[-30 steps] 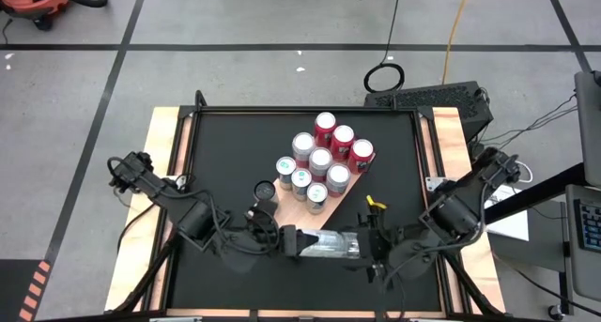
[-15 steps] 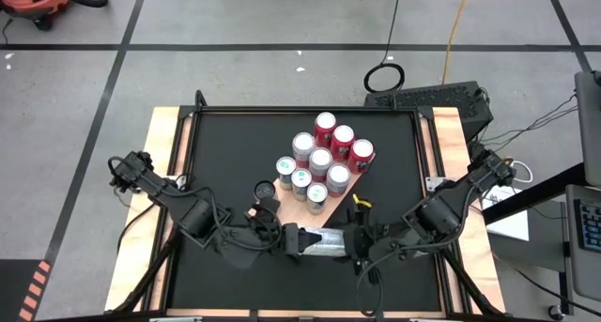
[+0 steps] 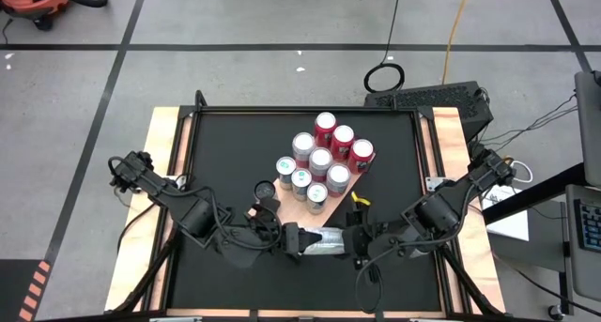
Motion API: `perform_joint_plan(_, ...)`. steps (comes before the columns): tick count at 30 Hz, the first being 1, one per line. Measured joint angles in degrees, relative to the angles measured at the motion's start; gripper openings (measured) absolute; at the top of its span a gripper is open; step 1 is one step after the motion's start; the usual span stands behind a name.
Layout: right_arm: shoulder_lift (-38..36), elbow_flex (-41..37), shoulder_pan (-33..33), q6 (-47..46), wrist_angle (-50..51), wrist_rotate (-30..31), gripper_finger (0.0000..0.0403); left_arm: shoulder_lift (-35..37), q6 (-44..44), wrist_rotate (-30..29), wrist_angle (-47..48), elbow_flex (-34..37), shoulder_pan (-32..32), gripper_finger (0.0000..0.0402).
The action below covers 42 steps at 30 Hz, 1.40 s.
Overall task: Place canned beverage on shelf
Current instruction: Put the bottom white-yellow soda can on the shelf aligned with the white-yellow soda can
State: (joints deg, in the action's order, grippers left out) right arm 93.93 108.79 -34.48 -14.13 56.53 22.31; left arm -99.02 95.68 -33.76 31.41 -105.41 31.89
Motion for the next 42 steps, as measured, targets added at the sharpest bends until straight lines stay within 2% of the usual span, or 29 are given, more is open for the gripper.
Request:
perform_joint_plan(8, -0.69, 0.02, 0.07, -1.88, 0.04, -1.63, 0.0229, 0.0, -4.32, -0.65, -2.61, 0.0, 0.05, 0.032)
perform_joint_plan(13, -1.79, 0.02, 0.07, -3.96, 0.06, -1.69, 0.0231, 0.11, -7.6, -2.17, -4.04, 0.0, 0.01, 0.0338)
perform_joint_plan(18, -2.72, 0.02, -0.01, -5.26, 0.27, -2.64, 0.023, 1.55, -10.66, -7.29, -4.52, 0.0, -0.09, 0.034)
perform_joint_plan(22, -3.37, 0.02, 0.0, -5.88, 0.92, -3.71, 0.0232, 2.66, -16.61, -10.43, -6.04, 0.0, -0.03, 0.034)
perform_joint_plan(32, -3.67, 0.02, 0.63, -10.4, -0.01, -9.41, 0.0231, 4.09, -36.38, -11.82, -14.17, -0.02, -0.03, 0.0341)
perform_joint_plan(42, -3.67, 0.02, 3.12, -13.4, -11.21, -18.0, 0.0232, 4.97, -44.84, -11.73, -14.65, -0.02, 0.16, 0.0341)
